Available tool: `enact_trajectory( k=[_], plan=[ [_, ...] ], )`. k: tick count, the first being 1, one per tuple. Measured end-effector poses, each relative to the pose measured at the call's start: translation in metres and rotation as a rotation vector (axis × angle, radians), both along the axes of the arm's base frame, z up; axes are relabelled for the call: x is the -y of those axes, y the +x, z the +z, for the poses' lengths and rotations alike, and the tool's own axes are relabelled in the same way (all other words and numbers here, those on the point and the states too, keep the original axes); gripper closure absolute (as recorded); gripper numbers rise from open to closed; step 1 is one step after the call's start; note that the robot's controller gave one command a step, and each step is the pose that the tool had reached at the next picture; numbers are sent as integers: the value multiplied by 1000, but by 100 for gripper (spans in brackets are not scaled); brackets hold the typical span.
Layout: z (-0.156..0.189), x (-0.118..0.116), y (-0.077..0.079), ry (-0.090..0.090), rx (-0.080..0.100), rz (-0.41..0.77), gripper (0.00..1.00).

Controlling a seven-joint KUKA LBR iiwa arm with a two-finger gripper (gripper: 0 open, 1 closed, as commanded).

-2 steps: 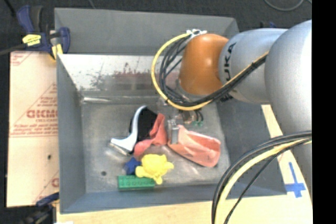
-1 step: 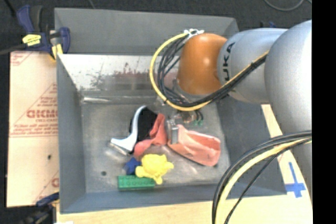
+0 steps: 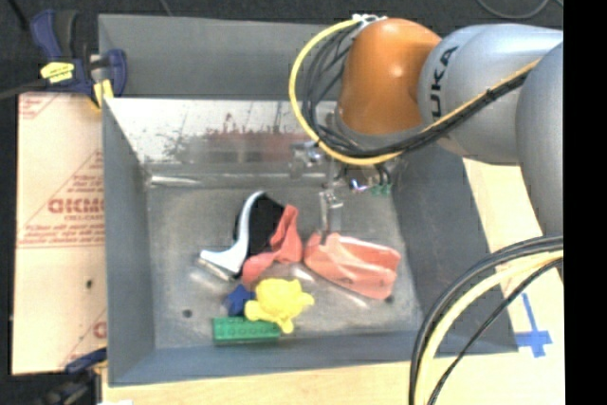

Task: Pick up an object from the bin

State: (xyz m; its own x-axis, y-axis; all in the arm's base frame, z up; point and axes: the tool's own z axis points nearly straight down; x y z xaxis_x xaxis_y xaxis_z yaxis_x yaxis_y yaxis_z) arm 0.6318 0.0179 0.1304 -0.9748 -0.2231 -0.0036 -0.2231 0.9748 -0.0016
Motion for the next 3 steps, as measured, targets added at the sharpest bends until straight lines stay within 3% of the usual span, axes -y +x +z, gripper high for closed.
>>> enact_trajectory(
  k=[1,2,3],
  plan=[
    [14,16,1,-1,11,42,0],
    [-38,-17,-28,-3,5,-56,0],
    [-35,-18,-25,-1,5,-79,100]
  ],
)
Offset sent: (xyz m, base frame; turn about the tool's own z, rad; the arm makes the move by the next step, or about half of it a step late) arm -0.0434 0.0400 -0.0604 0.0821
